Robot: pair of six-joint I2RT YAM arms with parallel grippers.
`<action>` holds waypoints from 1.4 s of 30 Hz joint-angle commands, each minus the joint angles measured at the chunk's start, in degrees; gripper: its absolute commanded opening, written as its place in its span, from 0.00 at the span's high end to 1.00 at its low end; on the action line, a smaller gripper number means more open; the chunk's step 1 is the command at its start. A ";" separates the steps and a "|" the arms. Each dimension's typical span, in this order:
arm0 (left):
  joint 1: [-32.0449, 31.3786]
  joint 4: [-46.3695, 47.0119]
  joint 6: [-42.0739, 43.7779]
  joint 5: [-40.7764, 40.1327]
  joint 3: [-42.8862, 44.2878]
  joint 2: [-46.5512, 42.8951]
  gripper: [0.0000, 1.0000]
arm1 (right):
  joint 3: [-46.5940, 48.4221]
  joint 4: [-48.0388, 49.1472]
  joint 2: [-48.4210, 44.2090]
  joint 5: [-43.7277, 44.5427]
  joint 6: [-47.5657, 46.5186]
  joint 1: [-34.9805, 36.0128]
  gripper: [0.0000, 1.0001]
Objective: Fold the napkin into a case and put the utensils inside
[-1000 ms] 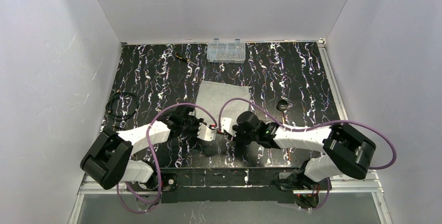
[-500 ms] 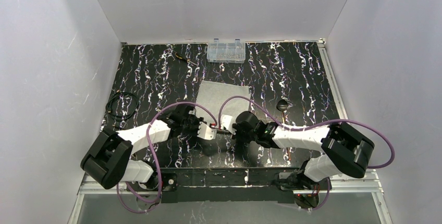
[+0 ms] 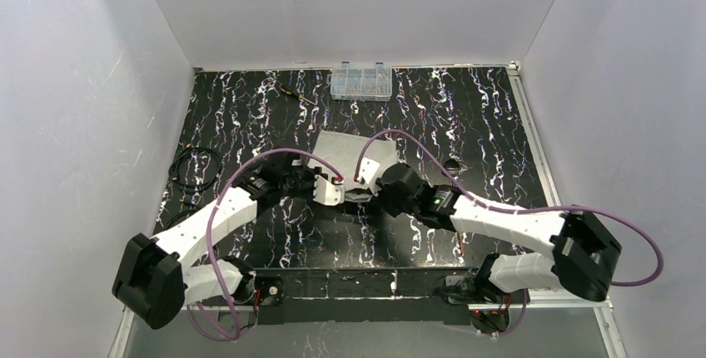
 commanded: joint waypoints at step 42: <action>5.37 -24.81 -9.88 -4.52 22.29 10.76 1.00 | 25.54 -14.08 8.88 -9.78 18.59 -14.82 0.99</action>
